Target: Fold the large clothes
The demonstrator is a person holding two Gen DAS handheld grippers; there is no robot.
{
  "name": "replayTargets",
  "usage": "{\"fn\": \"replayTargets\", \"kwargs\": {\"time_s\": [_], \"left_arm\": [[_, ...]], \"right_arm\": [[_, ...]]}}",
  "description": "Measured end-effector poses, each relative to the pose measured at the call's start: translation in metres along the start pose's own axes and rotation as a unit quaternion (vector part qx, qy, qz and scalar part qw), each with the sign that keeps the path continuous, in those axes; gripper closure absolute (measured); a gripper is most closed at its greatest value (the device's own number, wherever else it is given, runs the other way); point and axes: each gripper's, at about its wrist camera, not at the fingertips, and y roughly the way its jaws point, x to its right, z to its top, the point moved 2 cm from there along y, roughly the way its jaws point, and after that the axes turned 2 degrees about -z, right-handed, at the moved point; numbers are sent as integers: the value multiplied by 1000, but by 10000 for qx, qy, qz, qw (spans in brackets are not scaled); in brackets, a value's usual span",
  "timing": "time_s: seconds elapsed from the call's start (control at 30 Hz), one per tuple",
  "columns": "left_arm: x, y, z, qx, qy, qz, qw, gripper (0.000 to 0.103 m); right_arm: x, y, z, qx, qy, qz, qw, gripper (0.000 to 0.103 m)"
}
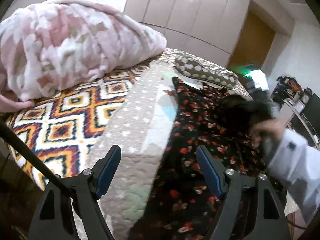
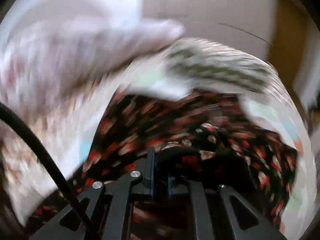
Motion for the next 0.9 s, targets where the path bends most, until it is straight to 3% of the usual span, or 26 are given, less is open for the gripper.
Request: {"fn": "replayTargets", "kwargs": {"time_s": [0.03,0.07,0.13,0.23,0.33,0.4,0.53,0.63,0.7,0.73,0.77,0.83,0.9], "left_arm": [[-4,-1,-1,0,-26,21,10000,27],[-9,-2,-1,6,-64,37,10000,27],[-18,-4,-2,37,-149,42,9999,27],[-28,-4,-2,67,-250,41,9997,27],[-33,-4,-1,87,-306,51,9995,27],[-34,-8,-1,133,-354,32,9993,27],[-29,-14,0,210,-311,4,9993,27],[-24,-13,2,201,-233,16,9995,27],[-21,-12,4,191,-226,-24,9996,27],[-20,-11,5,191,-221,-40,9996,27],[-18,-11,6,202,-210,-68,9996,27],[-15,-7,8,192,-187,-109,9996,27],[-11,-1,10,157,-154,-134,9997,27]], "right_arm": [[-9,15,-7,-118,-271,-139,9995,81],[-34,28,-11,-181,-651,-350,9971,68],[-64,36,-20,-59,-1143,-887,9895,65],[-66,42,-26,74,-1413,-1275,9817,63],[-70,46,-25,104,-2138,-1902,9581,58],[-70,51,-24,114,-2742,-2320,9332,57],[-83,66,-38,109,-4168,-3120,8537,57],[-102,65,-54,-216,-5146,-3666,7748,57],[-101,61,-63,-324,-5589,-3779,7374,51],[-97,56,-65,-301,-5544,-3714,7442,46],[-93,45,-65,-314,-5316,-3463,7724,33],[-79,13,-63,-303,-4621,-2837,8397,31],[-55,-19,-63,-269,-3972,-2122,8924,27]]}}
